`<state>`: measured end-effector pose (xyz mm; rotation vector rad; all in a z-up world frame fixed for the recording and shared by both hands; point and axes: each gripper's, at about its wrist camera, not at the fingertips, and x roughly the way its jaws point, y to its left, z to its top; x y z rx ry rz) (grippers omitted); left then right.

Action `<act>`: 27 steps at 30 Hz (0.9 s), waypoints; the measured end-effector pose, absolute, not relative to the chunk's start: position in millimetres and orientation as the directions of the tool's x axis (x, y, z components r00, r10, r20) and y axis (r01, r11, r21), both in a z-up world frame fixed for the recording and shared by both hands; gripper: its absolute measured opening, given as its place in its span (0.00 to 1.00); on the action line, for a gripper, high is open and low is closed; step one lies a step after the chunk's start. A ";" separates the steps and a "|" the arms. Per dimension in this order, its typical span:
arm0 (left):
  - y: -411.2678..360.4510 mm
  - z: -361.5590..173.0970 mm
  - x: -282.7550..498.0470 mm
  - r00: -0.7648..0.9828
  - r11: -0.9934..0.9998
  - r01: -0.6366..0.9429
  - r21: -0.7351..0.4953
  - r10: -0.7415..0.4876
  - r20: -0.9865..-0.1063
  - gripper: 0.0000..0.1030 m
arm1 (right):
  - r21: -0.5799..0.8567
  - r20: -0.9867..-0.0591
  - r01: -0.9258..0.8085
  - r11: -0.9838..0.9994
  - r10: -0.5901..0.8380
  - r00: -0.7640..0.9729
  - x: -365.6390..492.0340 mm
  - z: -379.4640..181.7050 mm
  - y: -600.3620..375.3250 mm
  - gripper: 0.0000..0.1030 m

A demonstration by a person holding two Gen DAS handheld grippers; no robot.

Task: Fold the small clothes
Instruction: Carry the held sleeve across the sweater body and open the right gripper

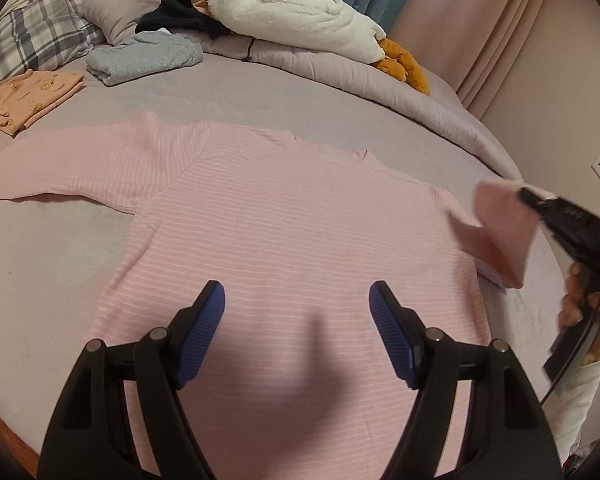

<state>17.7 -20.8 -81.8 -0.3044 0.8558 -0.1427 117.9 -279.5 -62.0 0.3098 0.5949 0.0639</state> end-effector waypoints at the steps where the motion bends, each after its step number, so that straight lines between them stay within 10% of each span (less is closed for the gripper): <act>1: -20.6 -81.7 17.5 0.649 0.947 0.001 -0.321 -0.245 -0.720 0.72 | 0.296 -0.564 0.005 0.955 0.171 0.808 122.8 -69.6 -269.2 0.06; 12: -29.6 -86.7 22.0 0.634 0.946 0.017 -0.322 -0.260 -0.728 0.73 | 0.256 -0.758 -0.123 0.959 0.278 0.589 148.2 -127.0 -205.7 0.06; 15: -36.4 -86.1 23.8 0.630 0.941 0.031 -0.337 -0.280 -0.724 0.75 | 0.256 -0.770 -0.148 0.955 0.294 0.567 149.0 -123.2 -201.9 0.19; 19: -48.3 -79.7 27.5 0.642 0.936 0.057 -0.347 -0.300 -0.706 0.82 | 0.320 -0.701 -0.160 0.934 0.347 0.623 134.7 -97.9 -221.3 0.61; 27: -97.6 -85.3 55.5 0.631 0.896 0.161 -0.413 -0.415 -0.656 0.86 | 0.392 -0.620 0.029 0.920 0.240 0.747 112.2 -75.6 -295.8 0.63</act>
